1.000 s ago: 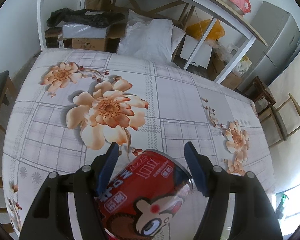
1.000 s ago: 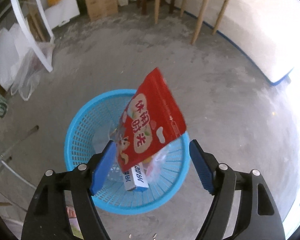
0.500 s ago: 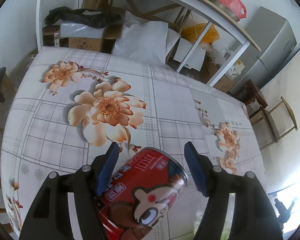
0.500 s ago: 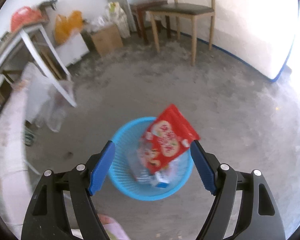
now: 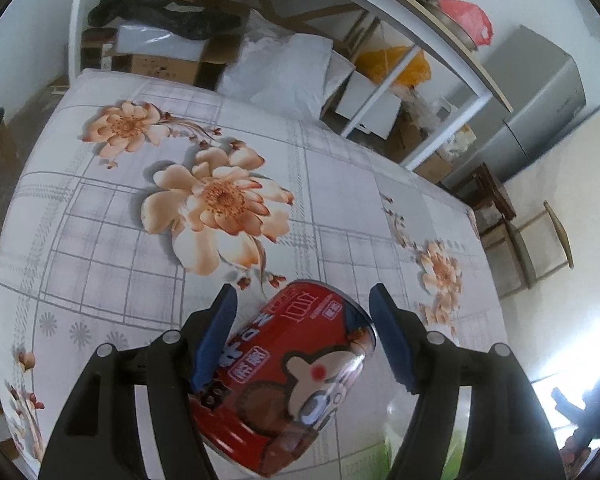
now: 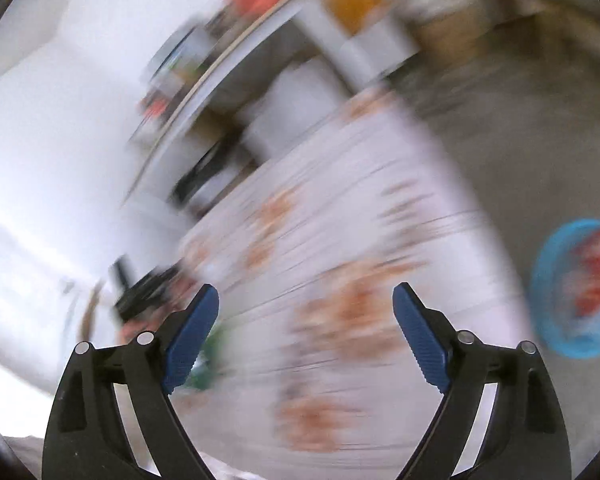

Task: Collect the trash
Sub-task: 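Grasp the green-labelled plastic bottle with the right tool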

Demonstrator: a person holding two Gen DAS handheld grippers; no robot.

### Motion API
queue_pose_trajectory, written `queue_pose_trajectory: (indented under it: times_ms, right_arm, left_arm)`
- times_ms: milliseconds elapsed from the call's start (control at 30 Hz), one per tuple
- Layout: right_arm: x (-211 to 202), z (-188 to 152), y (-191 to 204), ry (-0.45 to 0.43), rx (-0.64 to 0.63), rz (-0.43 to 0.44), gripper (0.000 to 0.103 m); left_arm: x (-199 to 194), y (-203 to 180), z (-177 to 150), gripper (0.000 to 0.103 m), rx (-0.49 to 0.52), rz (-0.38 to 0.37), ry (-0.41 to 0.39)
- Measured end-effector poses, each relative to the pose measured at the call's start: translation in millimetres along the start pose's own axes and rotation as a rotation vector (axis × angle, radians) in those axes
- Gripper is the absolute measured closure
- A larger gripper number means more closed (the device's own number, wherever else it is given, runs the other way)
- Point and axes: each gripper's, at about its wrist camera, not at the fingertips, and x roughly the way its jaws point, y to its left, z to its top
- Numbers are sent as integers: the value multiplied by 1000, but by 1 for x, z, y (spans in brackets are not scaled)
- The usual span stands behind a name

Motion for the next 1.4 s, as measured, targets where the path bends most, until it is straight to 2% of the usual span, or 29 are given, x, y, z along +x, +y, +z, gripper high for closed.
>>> queue_pose_trajectory:
  times_ms: [100, 200, 300, 533, 633, 700, 767, 1000, 1267, 1400]
  right_arm:
    - [69, 2, 36, 151, 4, 86, 18]
    - [133, -2, 62, 278, 2, 83, 18]
    - [173, -10, 80, 361, 14, 103, 18]
    - [223, -15, 100, 426, 32, 79, 19]
    - [231, -14, 104, 448, 53, 66, 27]
    - [241, -17, 103, 463, 70, 63, 35]
    - [246, -20, 99, 481, 94, 86, 44]
    - [227, -25, 92, 494, 59, 105, 52]
    - [162, -36, 65, 502, -42, 25, 53]
    - [139, -42, 52, 473, -22, -6, 55]
  left_arm:
    - [-4, -7, -6, 37, 41, -16, 22]
    - [-8, -11, -15, 37, 64, -22, 45]
    - [-12, -10, -22, 37, 62, -22, 62]
    - [-19, -5, -37, 37, 25, -43, 93]
    - [-21, -5, -41, 37, 4, -40, 95]
    - [-22, -7, -44, 37, -4, -40, 99]
    - [-23, -10, -48, 37, -7, -42, 101]
    - [-29, -22, -70, 40, -25, -52, 122]
    - [-39, -58, -120, 40, 21, -86, 182]
    - [-42, -73, -140, 40, 52, -91, 183]
